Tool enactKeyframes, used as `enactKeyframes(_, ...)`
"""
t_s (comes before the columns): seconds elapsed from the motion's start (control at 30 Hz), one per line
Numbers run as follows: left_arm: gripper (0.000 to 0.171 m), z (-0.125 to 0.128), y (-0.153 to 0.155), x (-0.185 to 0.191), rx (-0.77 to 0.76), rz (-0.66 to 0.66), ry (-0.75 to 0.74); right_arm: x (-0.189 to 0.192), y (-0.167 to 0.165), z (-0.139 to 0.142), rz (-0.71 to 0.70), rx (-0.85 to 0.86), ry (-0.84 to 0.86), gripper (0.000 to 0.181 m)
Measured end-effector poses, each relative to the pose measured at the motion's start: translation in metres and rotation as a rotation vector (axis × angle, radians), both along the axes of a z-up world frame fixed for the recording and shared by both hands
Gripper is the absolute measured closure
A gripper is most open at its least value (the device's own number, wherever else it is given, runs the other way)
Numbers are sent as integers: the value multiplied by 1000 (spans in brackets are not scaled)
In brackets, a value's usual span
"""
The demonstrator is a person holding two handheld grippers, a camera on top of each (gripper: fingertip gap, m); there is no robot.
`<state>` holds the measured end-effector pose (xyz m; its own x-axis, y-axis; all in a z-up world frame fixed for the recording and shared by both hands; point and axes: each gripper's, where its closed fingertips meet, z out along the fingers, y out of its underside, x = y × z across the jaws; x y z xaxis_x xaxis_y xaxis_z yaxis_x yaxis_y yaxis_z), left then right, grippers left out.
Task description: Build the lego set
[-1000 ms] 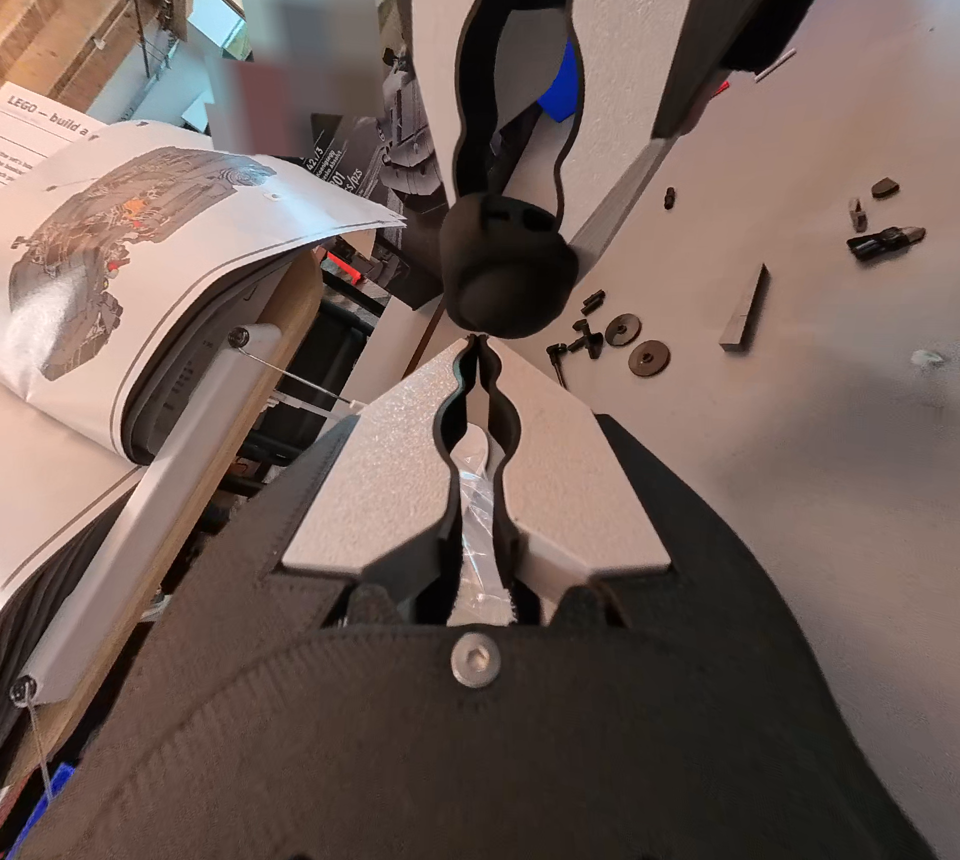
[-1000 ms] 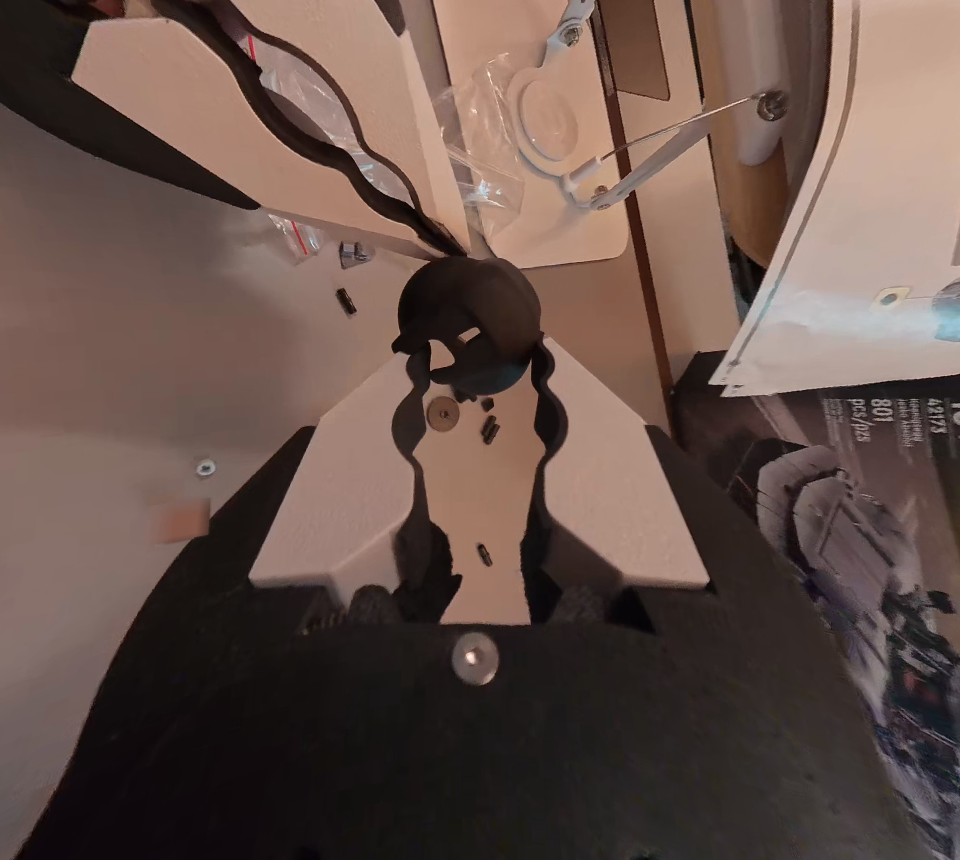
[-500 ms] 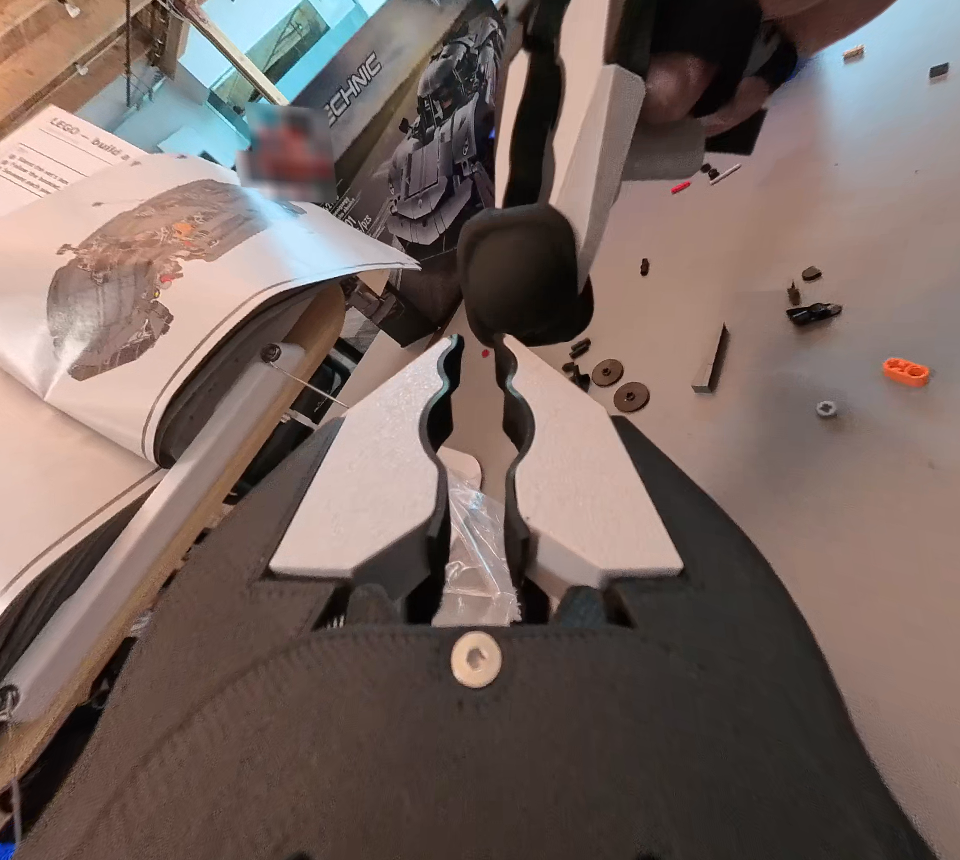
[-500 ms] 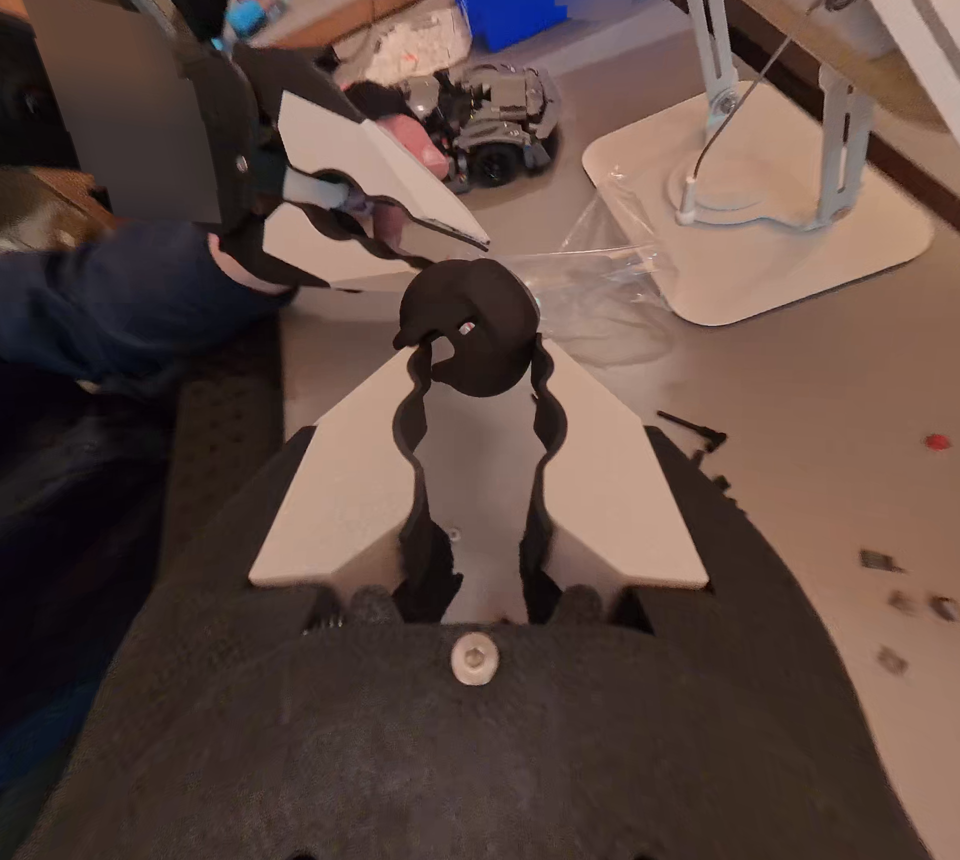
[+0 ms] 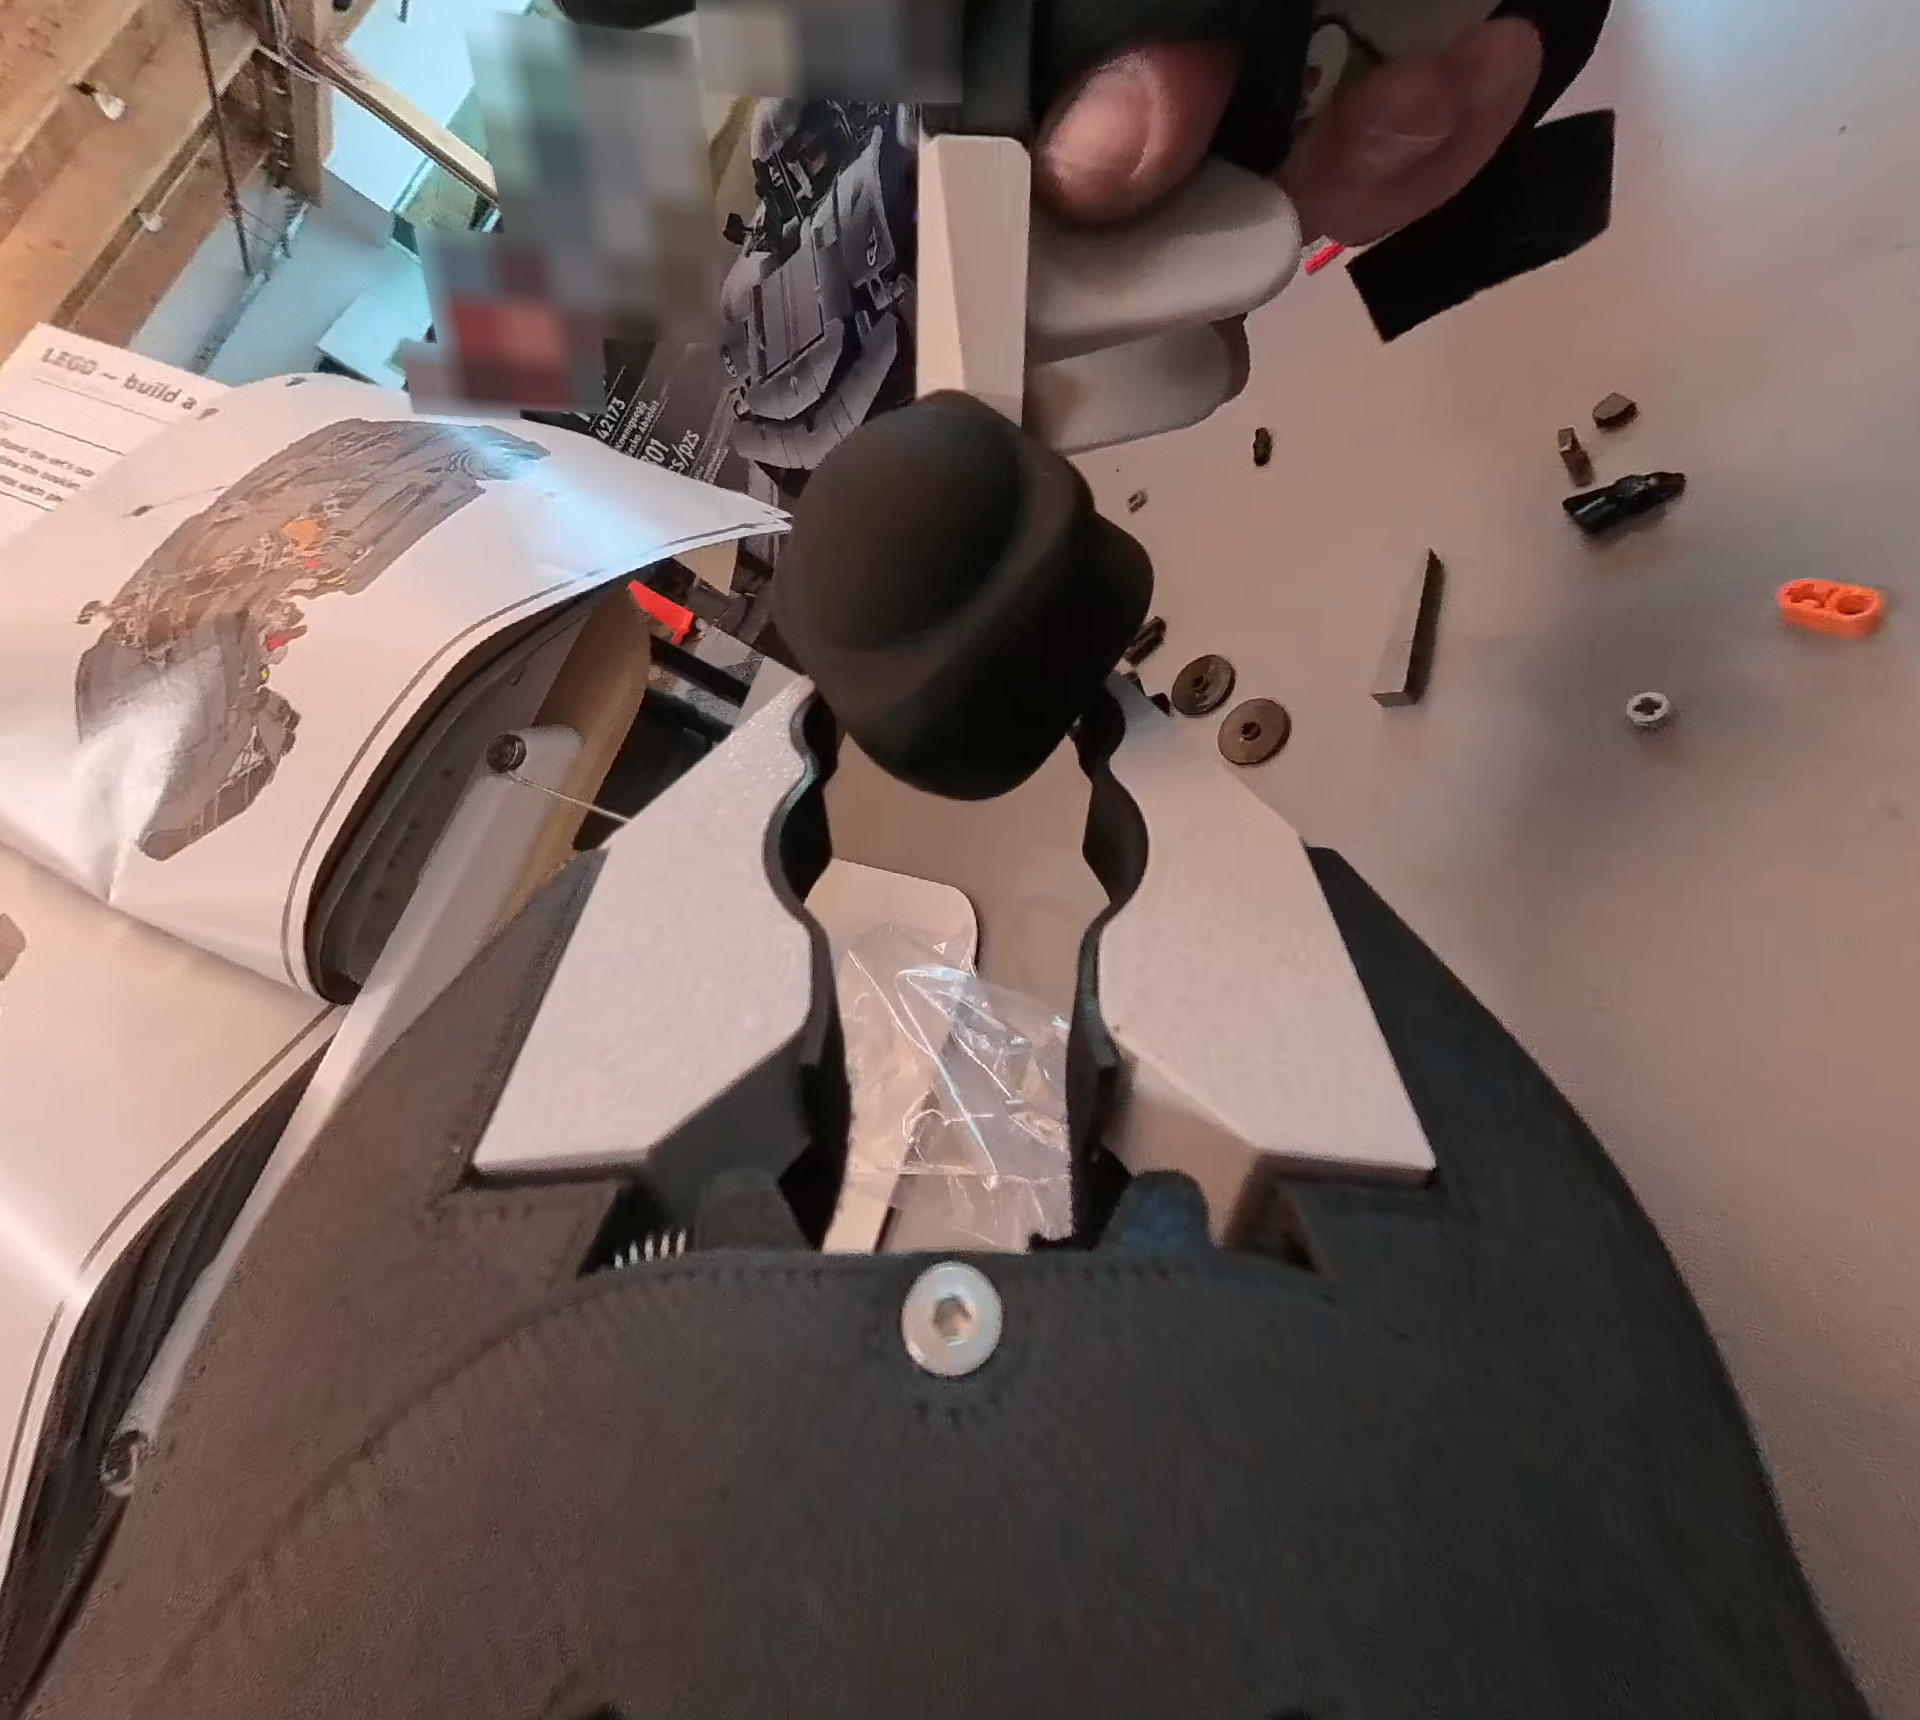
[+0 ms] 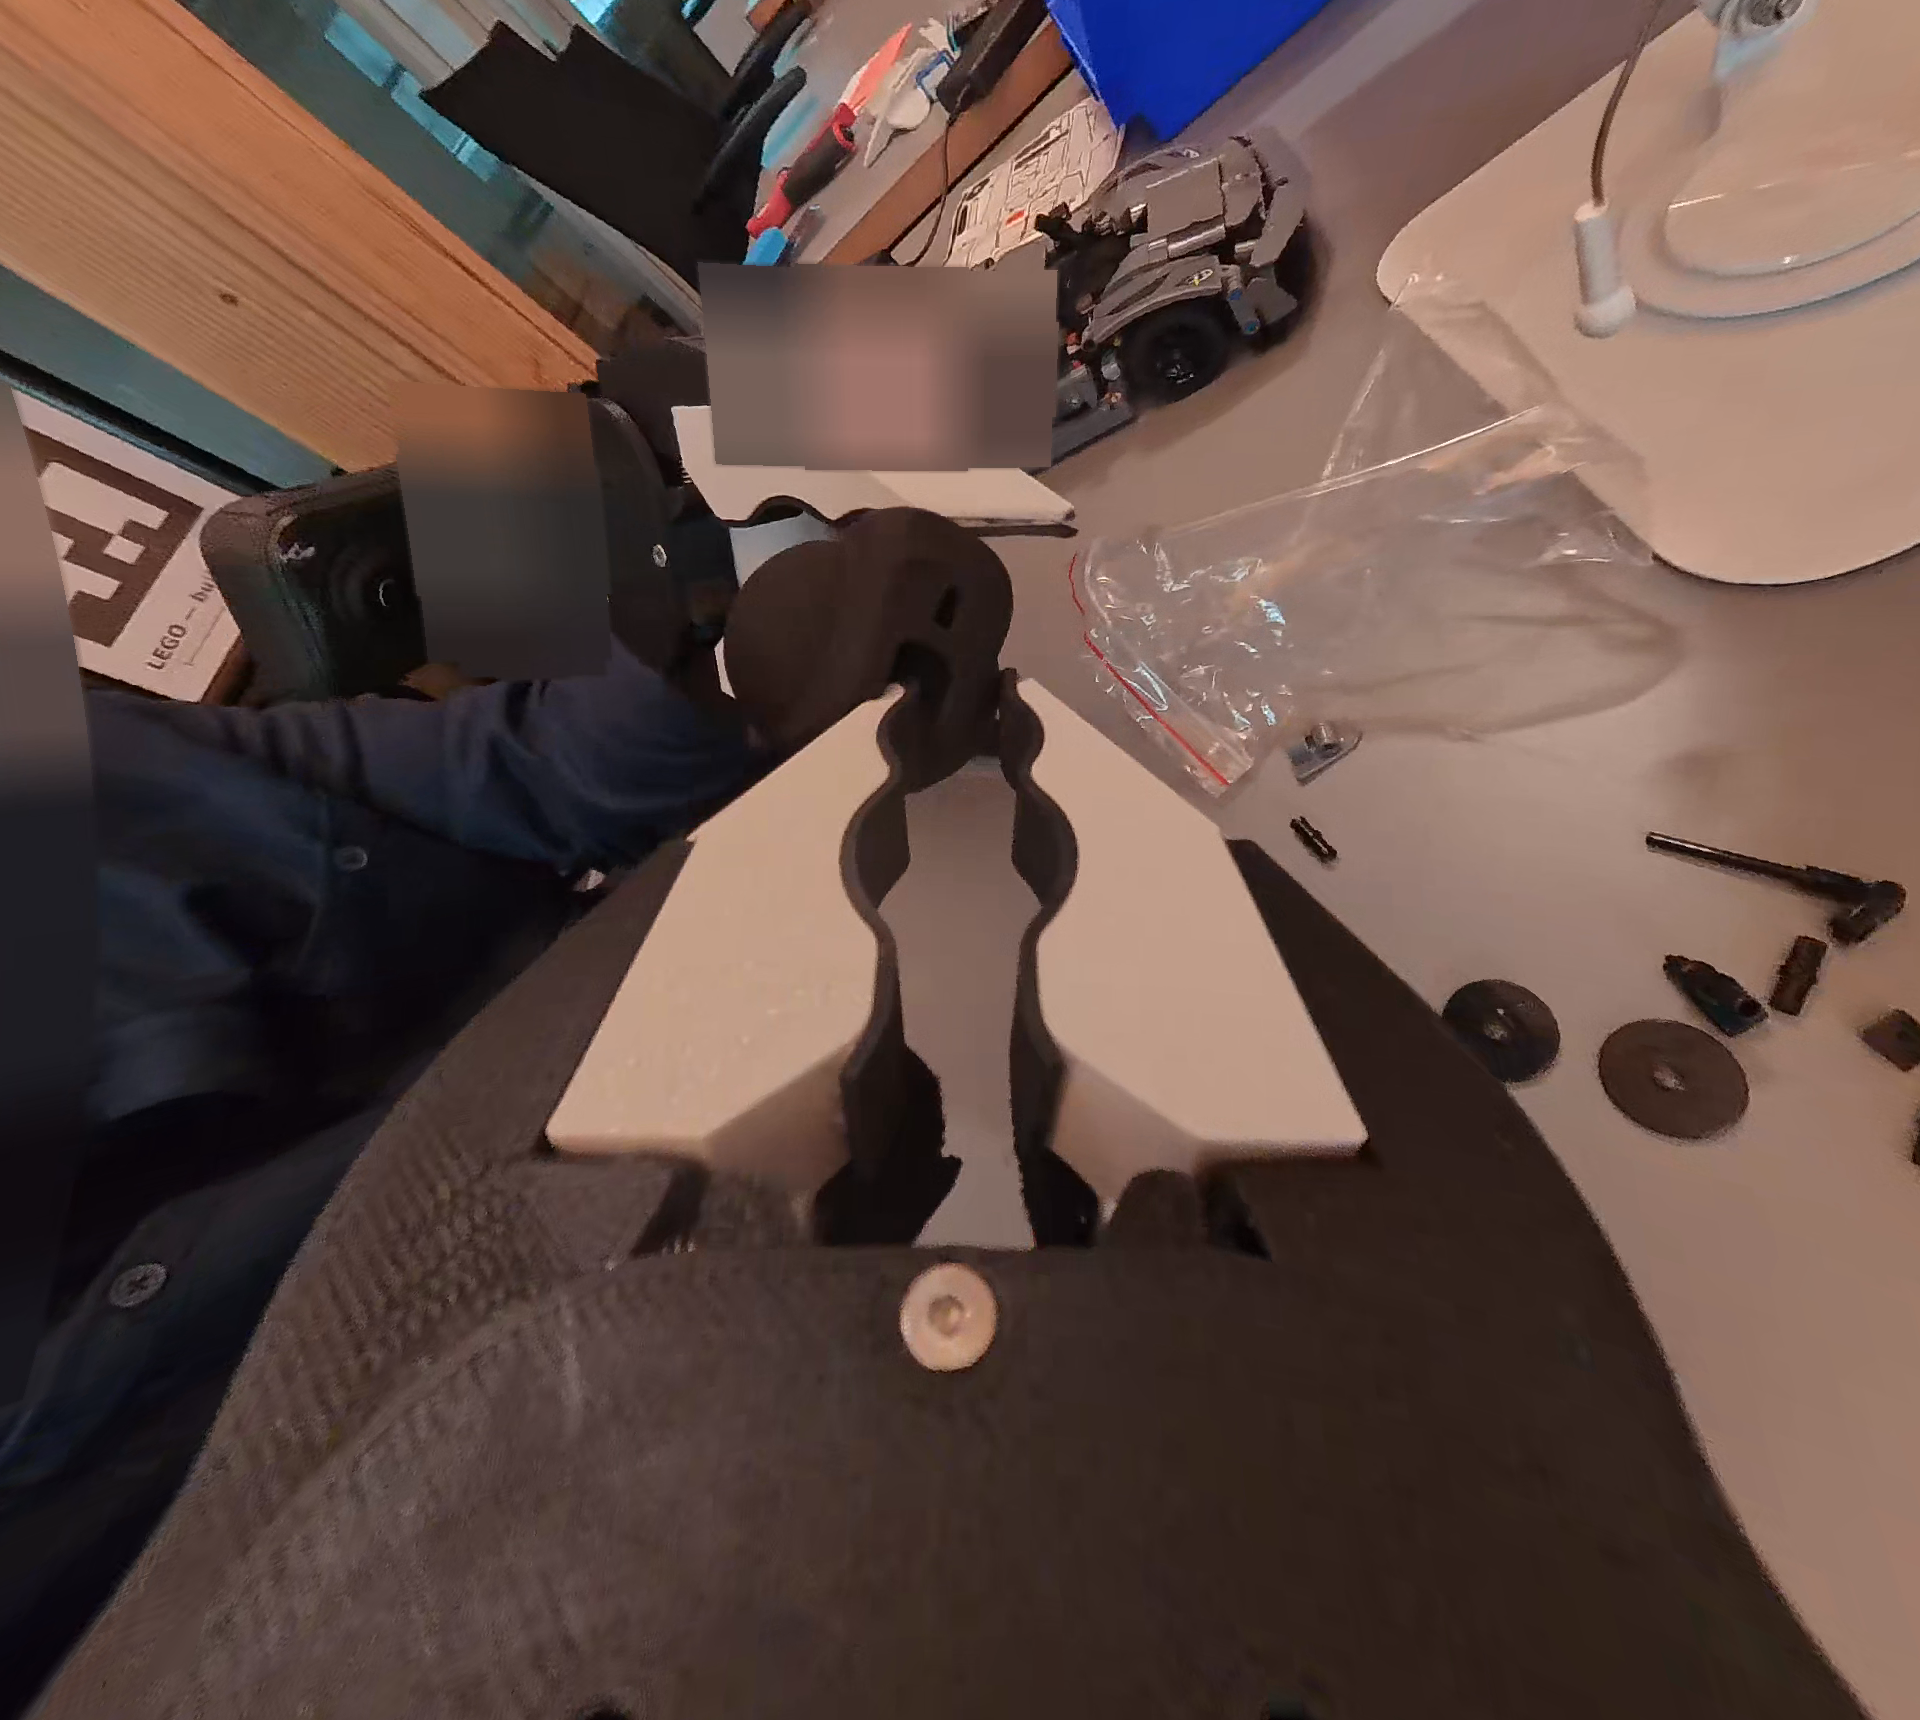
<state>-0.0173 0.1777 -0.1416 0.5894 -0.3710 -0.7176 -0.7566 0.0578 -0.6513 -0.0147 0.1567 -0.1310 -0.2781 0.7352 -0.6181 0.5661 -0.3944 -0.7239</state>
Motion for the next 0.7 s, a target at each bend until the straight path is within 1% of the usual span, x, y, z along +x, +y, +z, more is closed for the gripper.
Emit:
enactKeyframes(0.1,137,1,-2,-2,-26,6,-25,-1,5,5,-41,-9,6,172)
enactKeyframes(0.13,158,-1,-3,-4,-41,8,-41,-1,9,7,-64,1,19,175)
enactKeyframes(0.17,171,0,-4,-3,-42,-12,-63,-1,12,9,-78,28,27,177)
enactKeyframes(0.23,171,-3,-5,2,-77,-36,-87,-1,14,9,-92,95,33,179)
enactKeyframes(0.3,171,-7,-3,3,-97,-21,-82,-2,16,9,-106,141,29,180)
enactKeyframes(0.33,166,-8,-2,3,-104,-15,-91,-2,16,8,-110,139,25,180)
enactKeyframes(0.37,154,-9,-1,3,-111,-13,-97,-1,17,8,-110,133,23,180)
enactKeyframes(0.43,139,-8,1,3,-90,7,-87,-2,17,7,-115,137,28,180)
enactKeyframes(0.47,132,-8,1,3,-87,15,-82,-3,19,7,-127,146,27,180)
enactKeyframes(0.53,110,-8,1,9,-98,-6,-113,-4,25,6,-169,191,20,180)
enactKeyframes(0.57,102,-8,1,11,-97,-9,-114,-4,26,7,-179,208,19,180)
enactKeyframes(0.63,92,-6,2,11,-87,-2,-114,-4,30,6,-207,270,5,180)
enactKeyframes(0.7,91,-6,2,14,-79,-6,-111,-5,29,5,-219,341,-14,180)
